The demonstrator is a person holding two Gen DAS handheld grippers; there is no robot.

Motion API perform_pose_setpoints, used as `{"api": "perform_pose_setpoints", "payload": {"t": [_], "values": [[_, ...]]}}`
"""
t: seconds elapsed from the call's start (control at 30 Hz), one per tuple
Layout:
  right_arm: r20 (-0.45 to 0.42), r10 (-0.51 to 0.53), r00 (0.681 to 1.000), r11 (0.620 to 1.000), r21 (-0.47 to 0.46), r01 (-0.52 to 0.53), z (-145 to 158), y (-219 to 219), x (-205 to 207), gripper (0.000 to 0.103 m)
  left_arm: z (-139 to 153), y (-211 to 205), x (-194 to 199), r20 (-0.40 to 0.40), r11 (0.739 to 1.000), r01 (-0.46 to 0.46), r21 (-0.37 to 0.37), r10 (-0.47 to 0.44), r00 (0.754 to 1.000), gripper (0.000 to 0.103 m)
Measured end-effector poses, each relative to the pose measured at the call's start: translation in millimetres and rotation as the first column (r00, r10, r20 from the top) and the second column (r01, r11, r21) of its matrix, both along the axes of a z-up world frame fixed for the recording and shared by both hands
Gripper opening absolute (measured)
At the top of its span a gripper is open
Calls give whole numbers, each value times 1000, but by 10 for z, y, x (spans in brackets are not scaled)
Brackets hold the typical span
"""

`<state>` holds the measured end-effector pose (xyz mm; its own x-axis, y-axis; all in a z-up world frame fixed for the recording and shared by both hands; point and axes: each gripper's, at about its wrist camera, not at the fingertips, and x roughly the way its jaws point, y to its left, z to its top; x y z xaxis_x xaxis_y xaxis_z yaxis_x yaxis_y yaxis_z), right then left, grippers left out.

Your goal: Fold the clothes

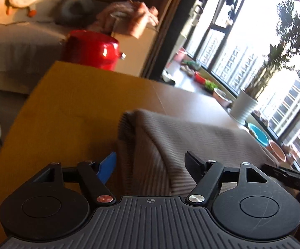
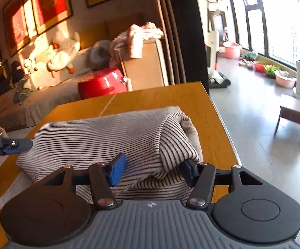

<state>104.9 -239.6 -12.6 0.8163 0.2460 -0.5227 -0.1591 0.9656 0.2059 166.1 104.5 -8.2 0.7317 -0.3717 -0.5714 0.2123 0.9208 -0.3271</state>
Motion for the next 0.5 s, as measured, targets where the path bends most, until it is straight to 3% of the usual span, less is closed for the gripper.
{"api": "perform_pose_setpoints", "payload": {"t": [0.1, 0.13, 0.17, 0.2, 0.23, 0.27, 0.37, 0.5], "values": [[-3, 1, 1000, 1000, 19, -1, -31, 10, 17, 58, -60, -216, 23, -6, 999, 36, 41, -35, 999, 68], [-8, 4, 1000, 1000, 30, -4, -41, 11, 34, 52, -77, -277, 38, -4, 998, 39, 57, -39, 999, 65], [-11, 14, 1000, 999, 41, -13, -42, 16, 58, 36, -83, -328, 49, 3, 996, 37, 77, -37, 999, 60], [-11, 28, 1000, 998, 49, -28, -35, 24, 77, 29, -71, -349, 49, 11, 996, 29, 88, -31, 999, 56], [-10, 43, 999, 997, 58, -42, -27, 32, 97, 22, -46, -351, 47, 16, 996, 22, 90, -24, 1000, 46], [-4, 51, 999, 997, 65, -50, -1, 38, 103, 20, -21, -352, 46, 22, 996, 15, 91, -17, 1000, 36], [50, 67, 997, 992, 100, -72, 201, 8, -15, 19, 175, -302, -89, 61, 997, 3, 78, -7, 998, 22], [107, 87, 991, 985, 138, -101, 453, -100, -301, 19, 464, -207, -403, 112, 999, 11, 40, -15, 994, 21]]}}
